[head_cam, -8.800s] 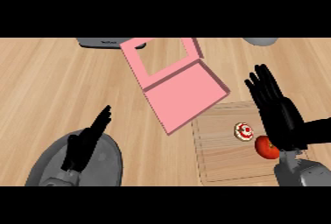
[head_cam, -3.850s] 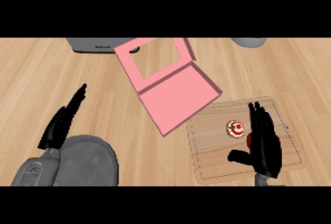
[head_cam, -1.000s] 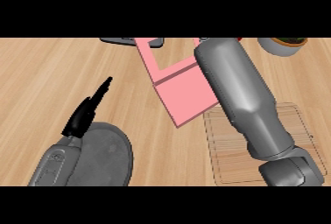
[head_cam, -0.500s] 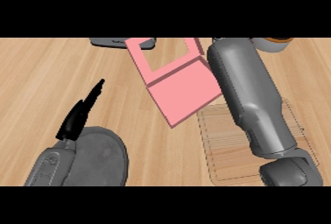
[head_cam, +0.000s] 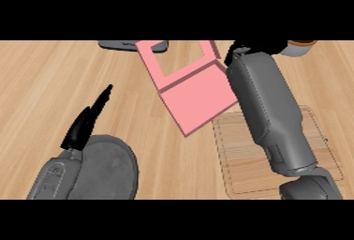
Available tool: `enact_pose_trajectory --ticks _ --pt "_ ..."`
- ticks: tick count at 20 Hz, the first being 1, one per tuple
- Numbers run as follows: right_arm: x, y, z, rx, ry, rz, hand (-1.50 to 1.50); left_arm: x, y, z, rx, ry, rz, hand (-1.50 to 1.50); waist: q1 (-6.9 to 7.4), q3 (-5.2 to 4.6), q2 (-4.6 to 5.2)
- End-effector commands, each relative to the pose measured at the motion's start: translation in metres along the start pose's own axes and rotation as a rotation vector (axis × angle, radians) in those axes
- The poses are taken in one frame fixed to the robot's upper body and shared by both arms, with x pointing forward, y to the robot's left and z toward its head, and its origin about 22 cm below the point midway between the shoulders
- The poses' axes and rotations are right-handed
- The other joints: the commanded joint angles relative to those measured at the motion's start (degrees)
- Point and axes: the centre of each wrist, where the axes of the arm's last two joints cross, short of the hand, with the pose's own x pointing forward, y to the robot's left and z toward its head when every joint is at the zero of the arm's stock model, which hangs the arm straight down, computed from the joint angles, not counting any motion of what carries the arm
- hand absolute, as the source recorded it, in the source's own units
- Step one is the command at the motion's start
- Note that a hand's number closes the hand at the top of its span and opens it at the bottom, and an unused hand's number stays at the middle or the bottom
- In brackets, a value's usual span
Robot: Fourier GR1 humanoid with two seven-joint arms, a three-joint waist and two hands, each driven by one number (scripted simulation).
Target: Pick the cupcake from the cutting board and place it in the cardboard box
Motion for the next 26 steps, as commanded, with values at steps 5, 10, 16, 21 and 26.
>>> enact_pose_trajectory --ticks 5,10,16,21,26 --pt "0.000 -0.022 0.024 -0.218 0.031 -0.499 -1.50 0.001 -0.006 0.001 -0.006 -0.003 0.000 0.00 -0.16 0.11 0.04" --pt "-0.010 -0.035 0.023 -0.236 0.064 -0.703 -1.50 -0.004 -0.001 0.000 0.014 0.014 -0.008 0.00 -1.52 0.09 0.02" --pt "-0.045 -0.019 0.011 -0.383 0.060 -0.876 -1.50 -0.015 0.016 0.011 0.061 0.043 -0.003 0.00 -3.74 0.13 -0.64" --pt "-0.070 -0.005 0.022 -0.475 0.024 -0.937 -1.50 -0.024 0.009 0.022 0.053 0.041 0.004 0.00 -3.46 0.03 -0.95" --pt "-0.111 0.017 0.027 -0.548 0.018 -0.956 -1.50 -0.018 0.014 0.016 0.072 0.067 0.004 0.00 -5.50 0.13 -1.08"
